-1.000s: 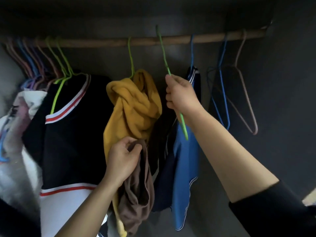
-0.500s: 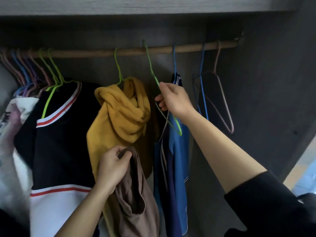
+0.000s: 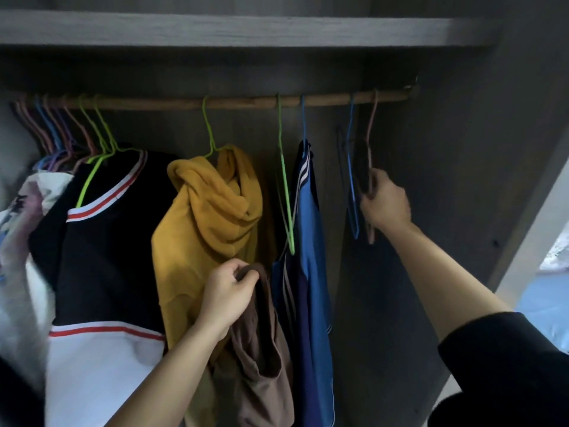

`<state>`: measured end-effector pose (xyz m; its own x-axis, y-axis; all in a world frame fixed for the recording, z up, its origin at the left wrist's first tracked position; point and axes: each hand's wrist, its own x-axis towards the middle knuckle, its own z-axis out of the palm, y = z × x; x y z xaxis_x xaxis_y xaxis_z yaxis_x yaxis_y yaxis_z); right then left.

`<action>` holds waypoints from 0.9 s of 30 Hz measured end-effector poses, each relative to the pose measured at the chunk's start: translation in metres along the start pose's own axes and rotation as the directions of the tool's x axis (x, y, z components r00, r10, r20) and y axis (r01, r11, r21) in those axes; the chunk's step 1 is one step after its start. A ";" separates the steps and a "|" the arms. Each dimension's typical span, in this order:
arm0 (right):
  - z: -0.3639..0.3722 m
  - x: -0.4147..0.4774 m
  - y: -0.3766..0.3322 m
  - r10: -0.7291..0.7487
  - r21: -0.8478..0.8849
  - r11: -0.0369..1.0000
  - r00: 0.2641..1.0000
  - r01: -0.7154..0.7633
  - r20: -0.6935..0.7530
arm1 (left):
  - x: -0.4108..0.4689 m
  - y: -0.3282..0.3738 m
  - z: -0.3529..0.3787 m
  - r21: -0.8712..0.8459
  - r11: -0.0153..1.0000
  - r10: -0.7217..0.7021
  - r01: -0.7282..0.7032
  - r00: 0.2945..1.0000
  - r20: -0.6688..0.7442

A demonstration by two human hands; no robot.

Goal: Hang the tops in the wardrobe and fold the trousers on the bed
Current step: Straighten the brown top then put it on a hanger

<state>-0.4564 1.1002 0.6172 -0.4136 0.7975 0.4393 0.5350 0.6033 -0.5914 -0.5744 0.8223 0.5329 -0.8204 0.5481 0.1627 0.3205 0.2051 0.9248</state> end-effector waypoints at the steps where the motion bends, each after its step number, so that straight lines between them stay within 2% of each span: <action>1: 0.002 0.000 0.000 -0.014 0.068 0.998 1.000 0.015 -0.013 | -0.001 0.002 0.003 -0.006 1.000 0.002 -0.002 1.000 -0.004; 4: 0.003 0.000 0.001 -0.042 0.209 0.975 0.988 0.072 -0.146 | -0.003 0.004 0.012 -0.016 1.000 0.007 -0.007 1.000 -0.005; 9: -0.019 -0.015 0.002 -0.069 0.281 0.945 0.944 0.165 -0.323 | -0.009 0.005 0.020 0.004 1.000 0.017 -0.017 1.000 -0.026; 13: -0.025 -0.083 0.028 0.040 0.476 0.870 0.944 0.129 -0.328 | -0.014 0.004 0.028 0.039 0.999 0.016 -0.014 0.999 -0.042; 15: -0.015 -0.126 0.053 0.098 0.512 0.857 0.953 0.065 -0.286 | -0.017 -0.001 0.037 0.047 0.999 -0.010 0.011 1.000 -0.013; 19: -0.007 -0.191 0.082 0.297 0.539 0.823 0.944 -0.178 -0.141 | -0.021 -0.026 0.058 0.178 0.983 -0.068 0.050 0.993 0.096; 22: -0.007 -0.238 0.100 0.267 0.433 0.876 0.961 -0.210 -0.073 | -0.025 -0.052 0.070 0.301 0.951 -0.129 0.072 0.976 0.173; 27: -0.034 -0.294 0.123 0.231 0.157 0.949 0.940 -0.275 0.251 | -0.033 -0.081 0.084 0.455 0.890 -0.150 0.031 0.962 0.228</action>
<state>-0.2439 0.9404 0.4383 -0.4503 0.8865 0.1062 0.5060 0.3514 -0.7877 -0.5339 0.8558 0.4237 -0.7295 0.6813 -0.0609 0.4752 0.5688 0.6713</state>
